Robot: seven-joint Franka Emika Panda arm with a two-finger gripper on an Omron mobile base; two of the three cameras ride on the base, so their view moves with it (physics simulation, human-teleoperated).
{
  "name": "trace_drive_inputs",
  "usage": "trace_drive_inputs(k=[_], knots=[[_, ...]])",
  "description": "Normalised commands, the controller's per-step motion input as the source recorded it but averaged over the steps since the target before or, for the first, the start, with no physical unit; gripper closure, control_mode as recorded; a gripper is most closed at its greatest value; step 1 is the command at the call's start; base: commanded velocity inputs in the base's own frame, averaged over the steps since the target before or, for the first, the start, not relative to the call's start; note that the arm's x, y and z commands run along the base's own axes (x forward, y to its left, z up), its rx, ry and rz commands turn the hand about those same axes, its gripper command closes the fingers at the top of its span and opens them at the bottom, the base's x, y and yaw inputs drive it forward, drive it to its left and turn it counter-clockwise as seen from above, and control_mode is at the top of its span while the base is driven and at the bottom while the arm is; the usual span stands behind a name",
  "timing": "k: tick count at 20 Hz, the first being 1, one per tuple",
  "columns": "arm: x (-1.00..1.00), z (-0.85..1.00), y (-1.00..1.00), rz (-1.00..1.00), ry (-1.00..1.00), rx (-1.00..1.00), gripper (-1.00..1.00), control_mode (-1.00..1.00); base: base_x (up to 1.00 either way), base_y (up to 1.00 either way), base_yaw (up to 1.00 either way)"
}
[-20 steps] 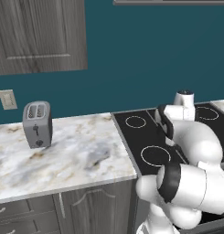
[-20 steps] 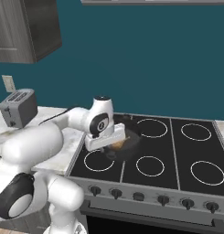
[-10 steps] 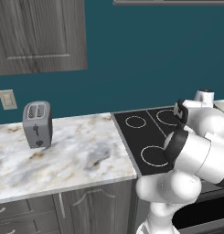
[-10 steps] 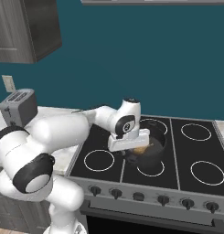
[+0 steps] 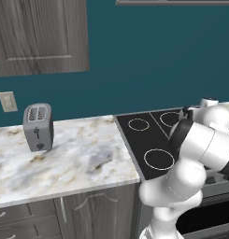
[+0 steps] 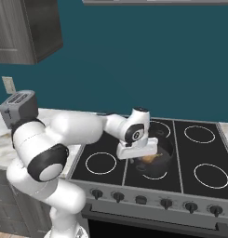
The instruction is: Turn on the sink faucet. Then move the onion from the counter to the sink. Turn off the sink. Move the vegetable from the sink to the pot next to the stove. Finally move the pot to the front center burner.
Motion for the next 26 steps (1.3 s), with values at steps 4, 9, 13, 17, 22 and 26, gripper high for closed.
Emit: trace_drive_inputs(k=[4, 9, 13, 17, 22, 26], knots=[[0.0, -0.39, -0.23, -0.01, 0.0, 0.0, 1.0, -1.0, 0.0, 0.0, 0.0], [0.19, -0.27, -0.21, 0.0, 0.0, 0.0, 1.0, -1.0, 0.0, 0.0, 0.0], [0.17, -0.26, -0.16, 0.0, 0.0, 0.0, 1.0, -1.0, 0.0, 0.0, 0.0], [0.01, -0.08, -0.05, 0.0, 0.0, 0.01, 1.0, -1.0, 0.0, 0.0, 0.0], [-0.08, -0.08, 0.01, 0.01, 0.0, 0.0, -1.0, -1.0, 0.0, 0.0, 0.0], [-0.41, 0.0, 0.01, 0.0, 0.0, 0.0, -1.0, -1.0, 0.0, 0.0, 0.0]])
